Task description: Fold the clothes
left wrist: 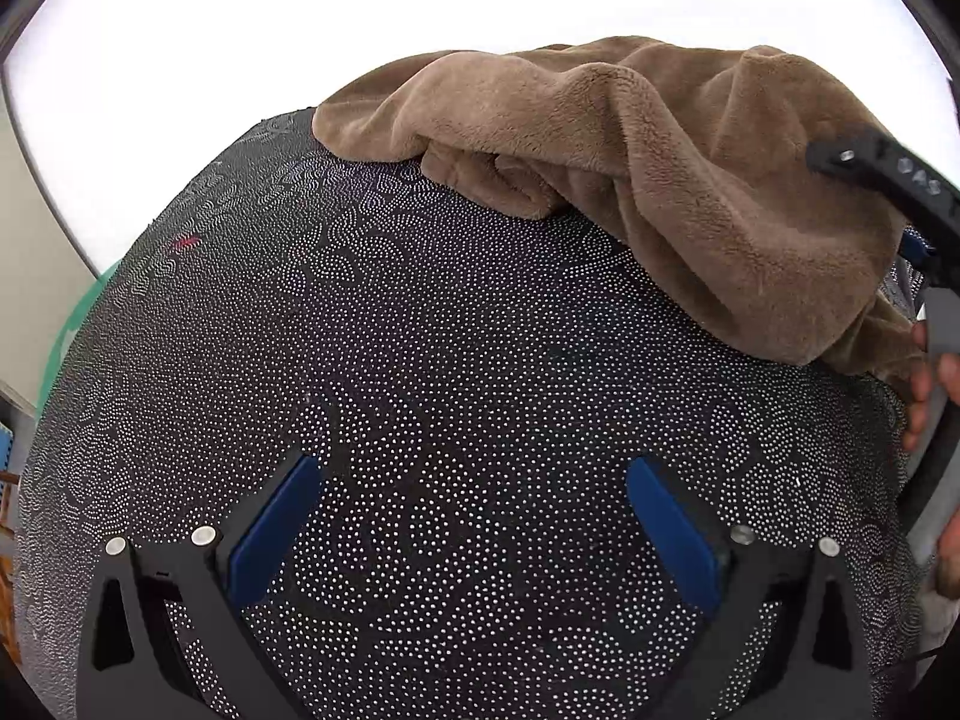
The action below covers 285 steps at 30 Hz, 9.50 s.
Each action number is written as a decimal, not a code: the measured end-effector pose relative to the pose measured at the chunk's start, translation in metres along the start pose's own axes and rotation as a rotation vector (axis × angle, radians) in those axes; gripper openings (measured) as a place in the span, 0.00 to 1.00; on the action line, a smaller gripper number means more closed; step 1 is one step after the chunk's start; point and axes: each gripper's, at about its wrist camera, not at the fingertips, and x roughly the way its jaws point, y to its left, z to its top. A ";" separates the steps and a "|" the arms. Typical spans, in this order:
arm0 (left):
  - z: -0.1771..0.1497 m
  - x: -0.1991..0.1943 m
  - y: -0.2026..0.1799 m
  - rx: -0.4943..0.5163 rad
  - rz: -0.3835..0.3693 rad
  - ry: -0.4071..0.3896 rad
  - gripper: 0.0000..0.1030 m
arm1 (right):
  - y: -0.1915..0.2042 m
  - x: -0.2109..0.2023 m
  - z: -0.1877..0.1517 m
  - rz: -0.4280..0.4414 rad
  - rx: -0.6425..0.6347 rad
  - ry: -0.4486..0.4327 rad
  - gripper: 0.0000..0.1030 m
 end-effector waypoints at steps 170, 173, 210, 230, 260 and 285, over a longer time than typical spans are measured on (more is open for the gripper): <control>0.054 -0.022 0.254 -0.407 -0.031 -0.083 0.68 | 0.004 -0.084 -0.097 0.220 -0.008 0.021 0.76; 0.041 -0.031 0.255 -0.388 -0.044 -0.080 0.69 | 0.002 -0.083 -0.096 0.220 -0.006 0.025 0.76; 0.031 -0.023 0.108 0.669 -0.146 -0.039 0.67 | 0.004 -0.084 -0.097 0.226 -0.008 0.023 0.76; 0.026 -0.001 0.155 0.576 -0.206 0.042 0.43 | 0.003 -0.084 -0.095 0.218 -0.007 0.017 0.76; 0.066 -0.124 0.255 -0.087 -0.323 -0.485 0.10 | 0.084 -0.045 -0.096 0.163 -0.752 0.103 0.76; 0.038 -0.045 0.211 0.199 -0.277 -0.229 0.39 | 0.140 -0.110 -0.076 0.645 -0.400 0.119 0.76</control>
